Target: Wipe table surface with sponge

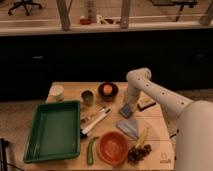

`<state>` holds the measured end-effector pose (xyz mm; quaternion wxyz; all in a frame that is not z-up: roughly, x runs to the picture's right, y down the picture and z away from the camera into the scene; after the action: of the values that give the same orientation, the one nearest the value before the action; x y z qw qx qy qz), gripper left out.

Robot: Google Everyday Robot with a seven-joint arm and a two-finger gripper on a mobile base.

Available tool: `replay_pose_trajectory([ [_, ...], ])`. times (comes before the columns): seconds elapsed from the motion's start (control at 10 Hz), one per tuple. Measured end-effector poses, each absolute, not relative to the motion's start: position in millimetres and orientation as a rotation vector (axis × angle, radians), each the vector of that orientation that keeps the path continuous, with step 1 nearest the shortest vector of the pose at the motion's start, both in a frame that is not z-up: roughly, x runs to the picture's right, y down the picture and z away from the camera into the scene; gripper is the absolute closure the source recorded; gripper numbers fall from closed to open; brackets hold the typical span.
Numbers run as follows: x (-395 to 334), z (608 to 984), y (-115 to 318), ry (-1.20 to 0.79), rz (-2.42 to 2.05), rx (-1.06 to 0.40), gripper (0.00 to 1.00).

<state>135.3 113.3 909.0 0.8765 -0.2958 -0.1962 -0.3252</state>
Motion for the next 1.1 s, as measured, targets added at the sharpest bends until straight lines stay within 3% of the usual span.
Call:
replay_pose_trajectory([
  [0.5, 94, 889, 125, -0.531, -0.738, -0.591, 1.00],
  [1.1, 152, 875, 155, -0.513, -0.681, -0.633, 1.00],
])
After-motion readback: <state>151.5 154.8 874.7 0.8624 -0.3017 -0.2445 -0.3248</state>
